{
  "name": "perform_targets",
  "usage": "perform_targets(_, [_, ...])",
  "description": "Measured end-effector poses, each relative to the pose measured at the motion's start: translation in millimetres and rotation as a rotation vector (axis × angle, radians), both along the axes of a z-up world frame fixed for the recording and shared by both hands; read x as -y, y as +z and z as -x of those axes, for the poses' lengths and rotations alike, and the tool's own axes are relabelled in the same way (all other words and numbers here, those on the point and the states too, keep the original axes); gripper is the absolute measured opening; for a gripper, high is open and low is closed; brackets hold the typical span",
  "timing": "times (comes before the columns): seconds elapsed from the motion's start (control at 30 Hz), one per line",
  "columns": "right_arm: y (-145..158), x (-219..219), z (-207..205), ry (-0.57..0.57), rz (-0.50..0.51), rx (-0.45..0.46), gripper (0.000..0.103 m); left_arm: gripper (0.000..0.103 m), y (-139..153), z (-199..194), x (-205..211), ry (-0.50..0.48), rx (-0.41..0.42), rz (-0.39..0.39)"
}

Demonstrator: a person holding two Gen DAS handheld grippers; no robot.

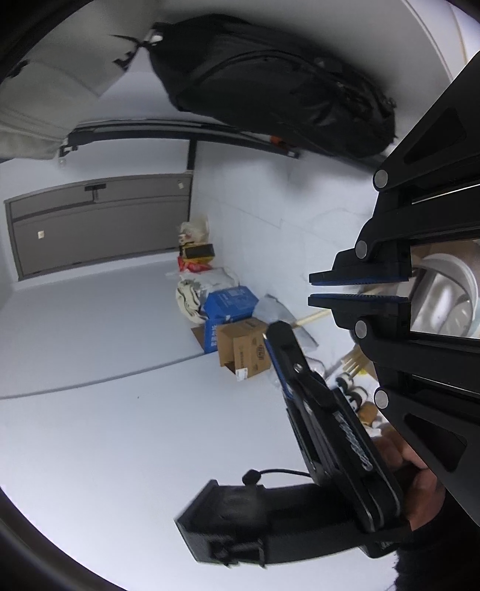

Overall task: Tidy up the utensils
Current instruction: 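Open both tools to drop the chopsticks into the holder, then move both tools back down to the chopstick pile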

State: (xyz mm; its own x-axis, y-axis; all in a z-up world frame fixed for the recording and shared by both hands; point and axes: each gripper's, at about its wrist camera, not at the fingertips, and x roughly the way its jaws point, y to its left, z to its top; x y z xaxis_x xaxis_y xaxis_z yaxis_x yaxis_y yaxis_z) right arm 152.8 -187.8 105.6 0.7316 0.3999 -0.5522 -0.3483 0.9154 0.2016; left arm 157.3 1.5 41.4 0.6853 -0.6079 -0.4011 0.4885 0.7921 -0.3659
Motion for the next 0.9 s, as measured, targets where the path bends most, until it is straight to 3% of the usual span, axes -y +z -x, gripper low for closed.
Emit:
perform_targets(0.23, [-7,3,0,-0.032,-0.023,-0.023,0.003,0.000,-6,1,0,-0.050,-0.061,-0.034])
perform_targets(0.37, [-9,18,10,-0.094,-0.067,-0.040,0.007,0.002,-7,2,-10,-0.028,-0.110,-0.039])
perform_targets(0.43, [-13,28,18,-0.127,-0.096,-0.055,0.008,0.016,-6,3,-14,-0.023,-0.137,-0.040])
perform_targets(0.5, [-20,35,23,-0.154,-0.113,-0.076,0.016,0.055,-3,10,-16,0.005,-0.131,-0.067])
perform_targets(0.67, [-28,45,45,-0.190,-0.120,-0.097,0.022,0.057,1,28,-16,0.026,-0.122,-0.098])
perform_targets(0.77, [-27,48,60,-0.202,-0.114,-0.082,0.034,0.057,3,37,-17,0.045,-0.116,-0.123])
perform_targets(0.9, [-27,47,79,-0.202,-0.115,-0.067,0.041,0.058,3,54,-17,0.079,-0.103,-0.162])
